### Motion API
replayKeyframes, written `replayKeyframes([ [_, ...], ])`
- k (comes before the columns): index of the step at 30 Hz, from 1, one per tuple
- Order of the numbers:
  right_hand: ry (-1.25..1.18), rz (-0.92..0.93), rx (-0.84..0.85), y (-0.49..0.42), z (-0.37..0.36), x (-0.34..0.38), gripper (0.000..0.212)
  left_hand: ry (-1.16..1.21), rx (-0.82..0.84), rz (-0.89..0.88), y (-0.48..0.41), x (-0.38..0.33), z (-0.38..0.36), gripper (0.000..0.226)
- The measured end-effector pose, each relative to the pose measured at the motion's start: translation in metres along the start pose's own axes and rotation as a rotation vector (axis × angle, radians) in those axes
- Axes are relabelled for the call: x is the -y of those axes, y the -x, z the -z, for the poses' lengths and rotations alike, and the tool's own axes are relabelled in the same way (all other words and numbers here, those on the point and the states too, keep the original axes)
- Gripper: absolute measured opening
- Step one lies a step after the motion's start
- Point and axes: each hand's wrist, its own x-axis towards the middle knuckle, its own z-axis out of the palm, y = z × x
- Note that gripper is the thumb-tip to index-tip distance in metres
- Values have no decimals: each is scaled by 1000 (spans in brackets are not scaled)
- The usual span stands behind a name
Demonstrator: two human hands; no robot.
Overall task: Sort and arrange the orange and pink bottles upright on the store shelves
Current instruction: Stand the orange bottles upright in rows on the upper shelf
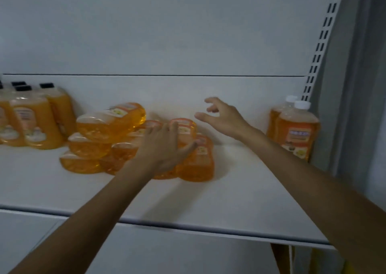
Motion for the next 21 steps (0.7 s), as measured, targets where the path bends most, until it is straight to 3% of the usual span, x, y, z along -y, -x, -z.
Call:
replayKeyframes([
  [3, -46, -166, 227, -21, -32, 4, 60, -56, 88, -47, -5, 2, -1, 89],
  [5, -86, -206, 272, -29, -46, 6, 67, -94, 92, -80, -7, 7, -4, 88],
  [9, -168, -196, 157, -34, -56, 5, 52, -63, -3, -115, -6, 9, -9, 83],
  [12, -303, -181, 32, -31, -53, 11, 46, 64, -100, -101, -3, 9, -8, 97],
  [16, -602, -122, -95, -21, -27, 33, 60, 404, -186, 18, 4, -4, -6, 133],
  [19, -758, -56, -112, -7, 3, 40, 75, 650, -150, -25, 7, -23, -4, 136],
  [21, -710, -2, -118, 5, 23, 38, 82, 790, -124, -95, 7, -37, -2, 132],
])
